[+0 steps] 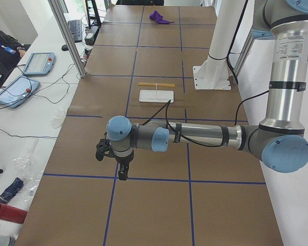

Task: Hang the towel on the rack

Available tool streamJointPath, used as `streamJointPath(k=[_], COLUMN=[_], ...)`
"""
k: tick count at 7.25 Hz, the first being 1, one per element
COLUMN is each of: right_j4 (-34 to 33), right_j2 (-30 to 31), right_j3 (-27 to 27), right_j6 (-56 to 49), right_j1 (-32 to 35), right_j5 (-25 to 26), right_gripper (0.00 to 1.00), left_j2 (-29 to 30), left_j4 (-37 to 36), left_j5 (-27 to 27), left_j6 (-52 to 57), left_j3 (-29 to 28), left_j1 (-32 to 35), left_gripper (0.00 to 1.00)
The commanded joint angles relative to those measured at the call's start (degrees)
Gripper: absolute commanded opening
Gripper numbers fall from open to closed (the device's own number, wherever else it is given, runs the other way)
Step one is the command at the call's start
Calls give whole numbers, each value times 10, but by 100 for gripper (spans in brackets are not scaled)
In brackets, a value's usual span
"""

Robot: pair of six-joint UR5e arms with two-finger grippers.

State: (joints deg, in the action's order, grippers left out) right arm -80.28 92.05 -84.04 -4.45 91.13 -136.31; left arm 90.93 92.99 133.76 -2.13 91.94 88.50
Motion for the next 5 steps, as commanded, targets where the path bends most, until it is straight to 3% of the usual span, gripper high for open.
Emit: streamJointPath(k=[1,2,5], right_j4=[152,203,210], right_j2=[26,26,26], right_j3=[84,122,143], right_j6=[1,3,6], right_j1=[-20,-42,-84], right_j5=[10,12,23], right_gripper=[100,100,100], left_j2=[0,0,0], left_j4=[0,0,1], left_j5=[1,1,1], left_j6=[0,0,1], left_j3=[3,3,3], left_j1=[0,0,0], left_gripper=[100,100,100])
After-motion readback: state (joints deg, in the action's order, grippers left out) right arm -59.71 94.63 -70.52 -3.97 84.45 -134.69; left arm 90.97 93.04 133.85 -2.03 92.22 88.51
